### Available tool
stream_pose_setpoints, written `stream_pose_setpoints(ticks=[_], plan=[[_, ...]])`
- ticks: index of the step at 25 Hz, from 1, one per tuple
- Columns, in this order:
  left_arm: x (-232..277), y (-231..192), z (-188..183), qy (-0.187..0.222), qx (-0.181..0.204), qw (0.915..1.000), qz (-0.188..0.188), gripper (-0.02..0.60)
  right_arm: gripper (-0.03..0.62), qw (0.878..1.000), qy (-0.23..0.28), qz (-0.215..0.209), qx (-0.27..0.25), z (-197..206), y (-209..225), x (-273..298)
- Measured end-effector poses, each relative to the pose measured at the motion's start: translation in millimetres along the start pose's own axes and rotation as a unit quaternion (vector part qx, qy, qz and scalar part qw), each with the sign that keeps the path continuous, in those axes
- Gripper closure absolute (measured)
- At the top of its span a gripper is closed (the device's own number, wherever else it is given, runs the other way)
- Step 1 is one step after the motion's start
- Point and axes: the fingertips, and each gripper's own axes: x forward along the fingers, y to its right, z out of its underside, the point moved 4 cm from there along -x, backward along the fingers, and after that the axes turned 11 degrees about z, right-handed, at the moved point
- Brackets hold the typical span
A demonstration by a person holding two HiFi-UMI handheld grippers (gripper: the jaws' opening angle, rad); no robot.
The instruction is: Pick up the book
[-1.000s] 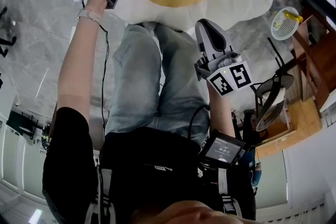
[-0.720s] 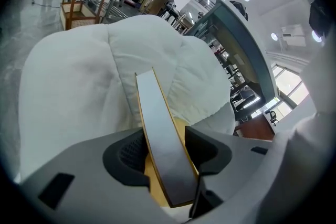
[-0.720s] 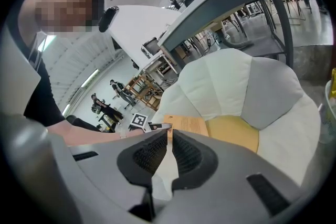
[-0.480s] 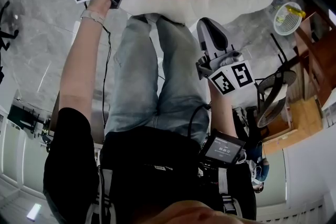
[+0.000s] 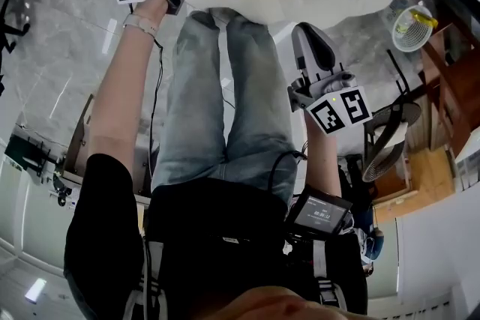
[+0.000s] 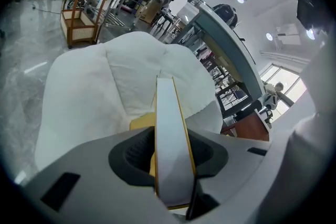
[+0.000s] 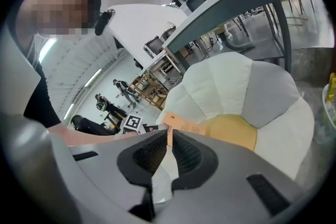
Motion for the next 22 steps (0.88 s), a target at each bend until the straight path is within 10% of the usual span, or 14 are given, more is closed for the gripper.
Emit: stream_pose_setpoints(ticks=[22], plan=[[-78.0,120.3,-17.1,0.020,0.019,0.9993,0.026,0.426,0.546,0.998,0.017,-0.045,-0.036,-61.8,-64.4,-19.4]])
